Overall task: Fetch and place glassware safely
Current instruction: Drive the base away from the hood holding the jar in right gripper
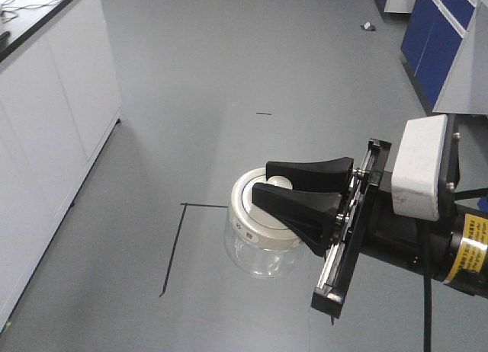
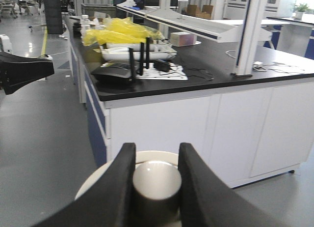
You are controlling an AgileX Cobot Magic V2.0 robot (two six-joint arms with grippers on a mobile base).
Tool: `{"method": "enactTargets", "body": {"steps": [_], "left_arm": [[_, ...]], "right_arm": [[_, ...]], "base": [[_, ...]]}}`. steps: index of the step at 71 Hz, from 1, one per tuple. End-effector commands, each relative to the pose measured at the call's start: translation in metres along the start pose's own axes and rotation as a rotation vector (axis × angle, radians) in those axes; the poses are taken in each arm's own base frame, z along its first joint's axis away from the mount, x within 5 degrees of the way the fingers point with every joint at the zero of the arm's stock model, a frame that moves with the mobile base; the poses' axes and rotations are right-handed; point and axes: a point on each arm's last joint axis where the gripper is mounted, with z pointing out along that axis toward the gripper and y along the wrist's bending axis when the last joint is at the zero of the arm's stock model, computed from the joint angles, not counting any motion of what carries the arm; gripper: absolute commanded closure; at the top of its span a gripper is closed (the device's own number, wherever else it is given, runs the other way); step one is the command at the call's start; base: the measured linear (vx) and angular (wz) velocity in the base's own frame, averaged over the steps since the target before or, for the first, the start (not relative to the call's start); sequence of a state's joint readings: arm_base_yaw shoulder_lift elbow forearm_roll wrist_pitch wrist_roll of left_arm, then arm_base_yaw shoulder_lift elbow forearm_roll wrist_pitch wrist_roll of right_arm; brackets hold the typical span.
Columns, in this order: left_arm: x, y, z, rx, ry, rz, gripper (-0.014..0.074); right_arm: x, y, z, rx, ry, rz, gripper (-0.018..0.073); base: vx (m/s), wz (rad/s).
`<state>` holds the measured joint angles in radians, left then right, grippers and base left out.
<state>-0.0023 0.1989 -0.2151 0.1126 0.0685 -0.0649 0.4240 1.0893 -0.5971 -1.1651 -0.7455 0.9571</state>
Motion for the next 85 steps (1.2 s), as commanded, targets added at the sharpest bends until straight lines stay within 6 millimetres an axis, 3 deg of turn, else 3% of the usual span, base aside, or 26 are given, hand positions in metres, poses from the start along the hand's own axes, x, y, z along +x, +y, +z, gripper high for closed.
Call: {"method": "enactTargets", "body": {"steps": [1,85], "left_arm": [[-0.0143,-0.0002,0.0003,0.007,-0.083,-0.019,0.0603],[-0.0143,-0.0002,0.0003,0.007,-0.083,-0.019,0.0603]], "right_arm": [[-0.0200,0.0024,-0.0017,-0.025,-0.105,0.001,0.0560],[-0.0198,0.0023,-0.0017,-0.024,-0.104,0.001,0.0560]], "base": [[0.36,-0.17],[0.44,-0.03]]}}
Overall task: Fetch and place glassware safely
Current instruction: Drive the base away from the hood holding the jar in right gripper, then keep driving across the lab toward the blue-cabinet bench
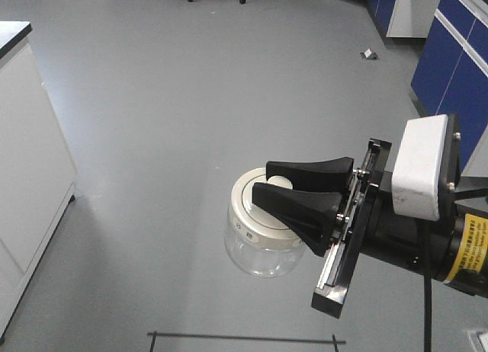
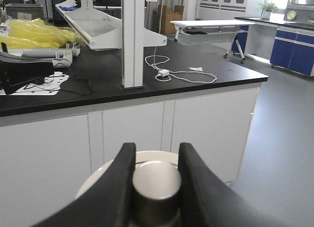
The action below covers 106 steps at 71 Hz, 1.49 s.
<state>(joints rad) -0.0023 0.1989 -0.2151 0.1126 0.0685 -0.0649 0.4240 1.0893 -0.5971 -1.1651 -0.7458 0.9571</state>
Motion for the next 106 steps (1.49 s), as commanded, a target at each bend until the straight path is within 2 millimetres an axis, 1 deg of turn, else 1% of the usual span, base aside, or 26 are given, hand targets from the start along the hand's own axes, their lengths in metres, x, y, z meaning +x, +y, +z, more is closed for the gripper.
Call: {"method": "enactTargets", "body": {"steps": [1,43,106], "left_arm": [[-0.0143,-0.0002,0.0003,0.007,-0.083,-0.019,0.0603],[-0.0143,-0.0002,0.0003,0.007,-0.083,-0.019,0.0603],[-0.0143,-0.0002,0.0003,0.007,-0.083,-0.019,0.0603]], "right_arm": [[-0.0198,0.0023,-0.0017,-0.023,-0.103,0.001,0.0560],[-0.0199,0.0023,-0.0017,-0.024,-0.104,0.001,0.0560],[-0.0199,0.0024,-0.0017,-0.025,-0.105,0.001,0.0560]], "base": [[0.46,-0.02],[0.47,-0.08],[0.51,0.03]]}}
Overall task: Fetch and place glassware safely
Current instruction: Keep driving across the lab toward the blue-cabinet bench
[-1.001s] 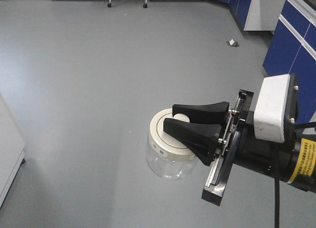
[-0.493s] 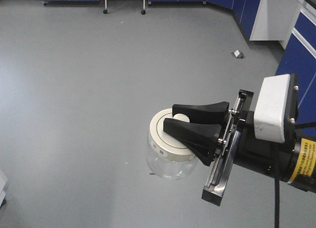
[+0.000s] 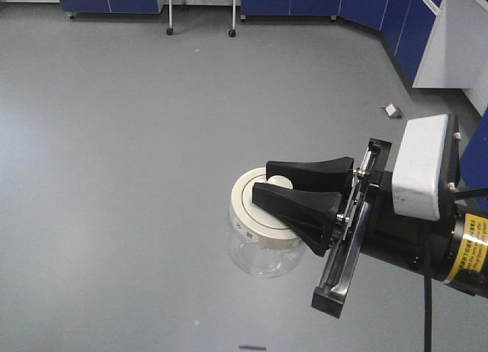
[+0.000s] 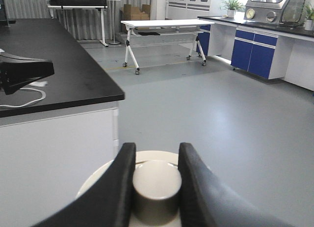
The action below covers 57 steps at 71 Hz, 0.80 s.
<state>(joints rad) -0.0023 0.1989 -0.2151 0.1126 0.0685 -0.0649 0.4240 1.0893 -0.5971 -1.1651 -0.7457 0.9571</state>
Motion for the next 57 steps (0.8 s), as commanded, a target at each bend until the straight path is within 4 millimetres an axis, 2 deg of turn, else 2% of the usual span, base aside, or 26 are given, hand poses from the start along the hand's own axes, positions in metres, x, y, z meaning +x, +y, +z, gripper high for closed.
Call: {"method": "enactTargets", "body": {"steps": [1,57], "left_arm": [[-0.0143,-0.0002,0.0003,0.007,-0.083,-0.019,0.0603],[-0.0143,-0.0002,0.0003,0.007,-0.083,-0.019,0.0603]], "right_arm": [[-0.0199,0.0024,-0.0017,-0.025,-0.105,0.001,0.0560],[-0.0199,0.0024,-0.0017,-0.025,-0.105,0.001,0.0560]], "base": [[0.56,0.05],[0.58,-0.01]]}}
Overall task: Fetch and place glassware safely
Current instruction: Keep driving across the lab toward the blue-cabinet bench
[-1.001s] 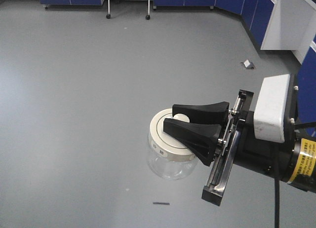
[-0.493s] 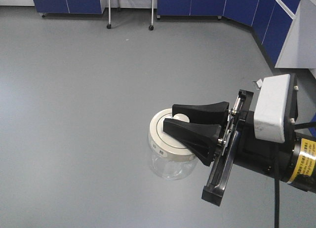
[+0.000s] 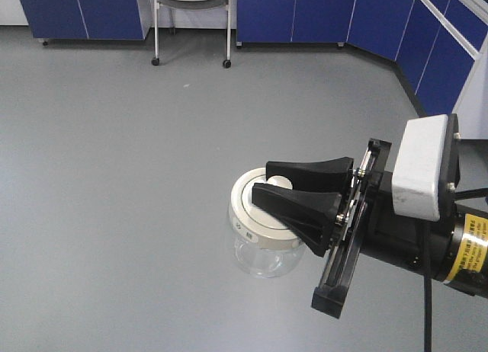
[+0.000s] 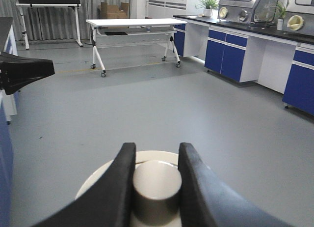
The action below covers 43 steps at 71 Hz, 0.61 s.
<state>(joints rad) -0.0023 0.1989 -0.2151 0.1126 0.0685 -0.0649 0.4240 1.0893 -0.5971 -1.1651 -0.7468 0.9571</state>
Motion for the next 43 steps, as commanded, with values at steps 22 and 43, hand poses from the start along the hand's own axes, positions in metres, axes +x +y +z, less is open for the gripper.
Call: {"method": "enactTargets", "body": {"steps": [22,43], "left_arm": [[-0.0143,-0.0002,0.0003,0.007,-0.083,-0.019,0.0603],[-0.0143,-0.0002,0.0003,0.007,-0.083,-0.019,0.0603]], "right_arm": [[-0.0196,0.0020,-0.0017,-0.021,-0.101,0.001,0.0560],[-0.0198,0.0022,-0.0017,-0.023,-0.103,0.001,0.0560]], "base": [[0.62,-0.02],[0.61,-0.03]]}}
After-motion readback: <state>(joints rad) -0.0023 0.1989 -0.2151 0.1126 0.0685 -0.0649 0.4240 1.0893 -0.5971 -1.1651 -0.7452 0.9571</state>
